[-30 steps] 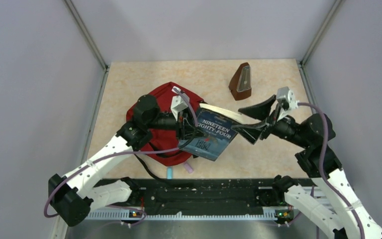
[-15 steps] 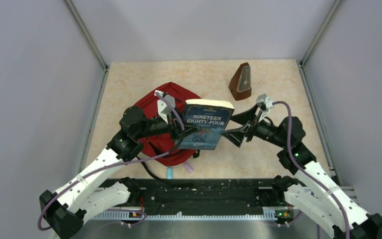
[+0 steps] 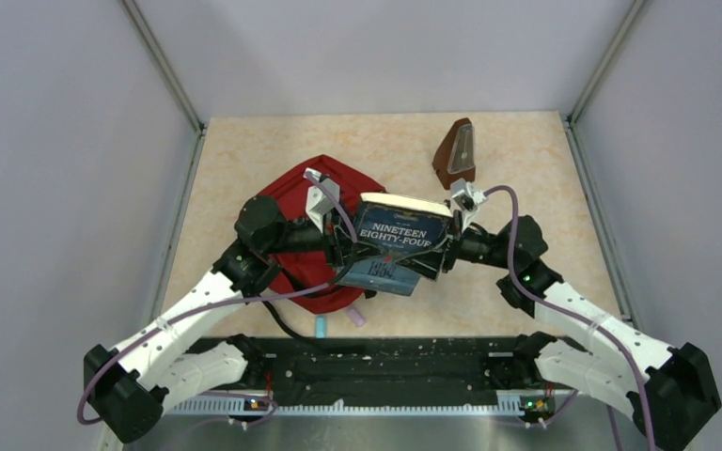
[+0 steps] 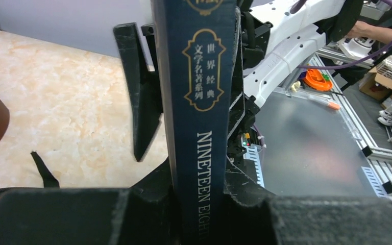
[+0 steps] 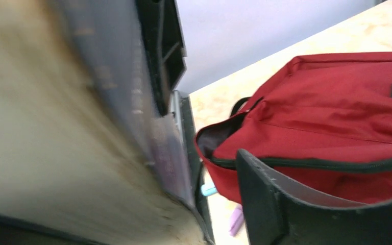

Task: Pack the student bag
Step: Pick up the book from the center of the board, then place the book in the student bag.

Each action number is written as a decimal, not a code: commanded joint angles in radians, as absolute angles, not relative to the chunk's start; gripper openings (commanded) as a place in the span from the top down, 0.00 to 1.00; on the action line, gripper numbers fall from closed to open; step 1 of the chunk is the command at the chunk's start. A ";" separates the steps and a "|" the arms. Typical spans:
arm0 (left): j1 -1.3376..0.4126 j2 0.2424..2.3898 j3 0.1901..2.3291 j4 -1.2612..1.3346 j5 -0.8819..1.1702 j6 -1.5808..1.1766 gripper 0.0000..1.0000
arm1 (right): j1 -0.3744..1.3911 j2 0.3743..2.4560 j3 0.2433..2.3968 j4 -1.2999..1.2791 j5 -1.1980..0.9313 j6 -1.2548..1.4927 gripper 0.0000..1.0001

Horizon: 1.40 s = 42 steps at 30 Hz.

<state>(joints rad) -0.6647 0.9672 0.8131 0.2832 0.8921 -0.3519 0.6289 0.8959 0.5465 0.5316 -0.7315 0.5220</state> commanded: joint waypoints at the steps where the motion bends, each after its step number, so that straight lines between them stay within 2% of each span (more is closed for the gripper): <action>1: -0.670 0.944 0.862 0.341 0.886 -0.293 1.00 | 0.643 0.893 0.578 0.751 -0.726 0.588 0.47; 6: -0.671 0.904 0.870 0.232 0.735 -0.181 1.00 | 0.643 0.831 0.544 0.633 -0.596 0.545 1.00; 7: -0.671 0.903 0.875 0.208 0.694 -0.165 1.00 | 0.643 0.816 0.543 0.587 -0.552 0.533 1.00; 8: -0.671 0.903 0.881 0.179 0.649 -0.137 0.92 | 0.643 0.799 0.543 0.533 -0.494 0.520 1.00; 9: -0.670 0.909 0.895 0.144 0.606 -0.117 0.80 | 0.643 0.780 0.545 0.478 -0.429 0.508 1.00; 10: -0.670 0.915 0.908 0.102 0.542 -0.093 0.61 | 0.643 0.761 0.551 0.408 -0.358 0.497 1.00; 11: -0.670 0.924 0.926 0.057 0.492 -0.070 0.47 | 0.643 0.740 0.559 0.334 -0.265 0.489 1.00; 12: -0.670 0.933 0.946 0.016 0.442 -0.050 0.38 | 0.642 0.723 0.572 0.261 -0.173 0.483 1.00; 14: -0.670 0.956 0.985 -0.076 0.318 -0.024 0.29 | 0.639 0.700 0.602 0.120 -0.003 0.478 1.00; 18: -0.670 1.047 1.075 -0.251 0.106 -0.008 0.24 | 0.615 0.702 0.670 -0.133 0.228 0.505 1.00; 22: -0.709 1.167 1.154 -0.371 0.152 0.005 0.23 | 0.593 0.687 0.690 -0.243 0.361 0.548 1.00; 26: -0.784 1.248 1.181 -0.431 0.192 0.052 0.15 | 0.590 0.632 0.672 -0.272 0.453 0.577 1.00; 30: -0.864 1.325 1.217 -0.524 0.144 0.126 0.14 | 0.589 0.600 0.664 -0.302 0.468 0.594 1.00; 38: -0.974 1.405 1.221 -0.569 -0.305 0.187 0.09 | 0.589 0.588 0.636 -0.292 0.413 0.621 1.00; 42: -0.995 1.428 1.216 -0.587 -0.407 0.225 0.07 | 0.588 0.592 0.635 -0.285 0.387 0.628 1.00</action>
